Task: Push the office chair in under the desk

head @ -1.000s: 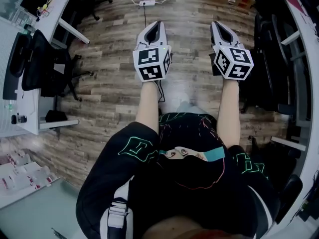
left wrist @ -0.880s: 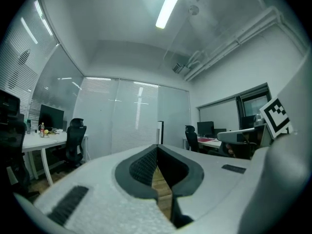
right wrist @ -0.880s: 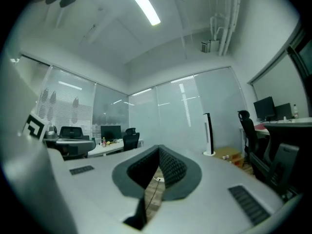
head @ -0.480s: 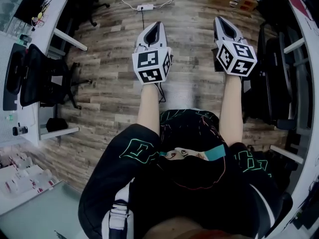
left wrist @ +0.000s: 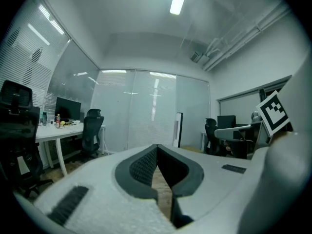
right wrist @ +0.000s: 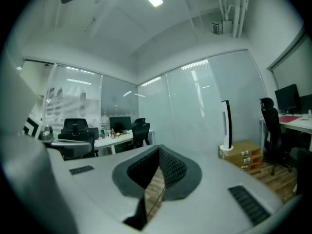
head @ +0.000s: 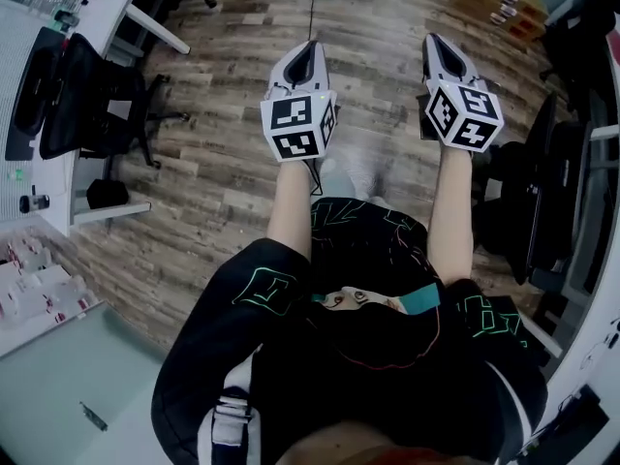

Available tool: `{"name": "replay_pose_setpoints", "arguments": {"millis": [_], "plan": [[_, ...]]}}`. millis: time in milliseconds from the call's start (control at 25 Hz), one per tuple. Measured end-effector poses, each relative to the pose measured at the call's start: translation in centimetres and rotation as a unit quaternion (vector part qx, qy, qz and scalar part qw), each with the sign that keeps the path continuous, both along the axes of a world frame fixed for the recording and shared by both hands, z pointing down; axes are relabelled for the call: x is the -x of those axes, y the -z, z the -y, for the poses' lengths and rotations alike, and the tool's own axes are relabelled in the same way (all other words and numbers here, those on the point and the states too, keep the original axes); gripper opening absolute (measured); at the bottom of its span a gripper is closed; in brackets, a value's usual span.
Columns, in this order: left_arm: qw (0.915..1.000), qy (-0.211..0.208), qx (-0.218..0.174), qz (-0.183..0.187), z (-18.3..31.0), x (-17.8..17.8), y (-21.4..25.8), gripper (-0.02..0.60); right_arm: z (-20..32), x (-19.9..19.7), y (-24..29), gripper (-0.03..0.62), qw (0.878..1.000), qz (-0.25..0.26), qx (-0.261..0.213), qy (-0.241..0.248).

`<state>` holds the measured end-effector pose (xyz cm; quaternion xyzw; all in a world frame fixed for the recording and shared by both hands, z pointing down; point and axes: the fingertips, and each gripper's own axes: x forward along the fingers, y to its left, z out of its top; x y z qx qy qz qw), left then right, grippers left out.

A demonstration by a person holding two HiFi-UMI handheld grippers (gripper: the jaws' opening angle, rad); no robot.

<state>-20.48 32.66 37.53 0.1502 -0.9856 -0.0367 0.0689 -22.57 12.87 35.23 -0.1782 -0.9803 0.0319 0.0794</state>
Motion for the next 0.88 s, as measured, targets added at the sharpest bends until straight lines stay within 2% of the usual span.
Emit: {"name": "replay_pose_setpoints", "arguments": {"millis": [160,320,480,640,880], "plan": [[0.9996,0.010,0.002,-0.027,-2.4,2.2,-2.3,0.008,-2.7,2.5,-2.5,0.005,1.000,-0.024,0.001,0.012],[0.9986,-0.004,0.002,-0.053,-2.8,7.0,-4.6,0.008,-2.5,5.9,-4.7,0.005,0.999,-0.043,-0.004,-0.009],[0.9958,-0.067,0.008,-0.062,0.7,12.8,-5.2,0.009,1.8,9.8,-4.7,0.005,0.995,-0.036,0.014,-0.092],[0.9900,-0.125,0.013,-0.063,4.6,18.4,-4.8,0.009,4.5,13.0,-4.7,0.005,0.989,-0.032,0.021,-0.145],[0.9720,-0.222,0.022,-0.073,11.0,22.9,-5.5,0.008,9.2,13.9,-5.8,0.005,0.971,-0.047,0.021,-0.233]]}}
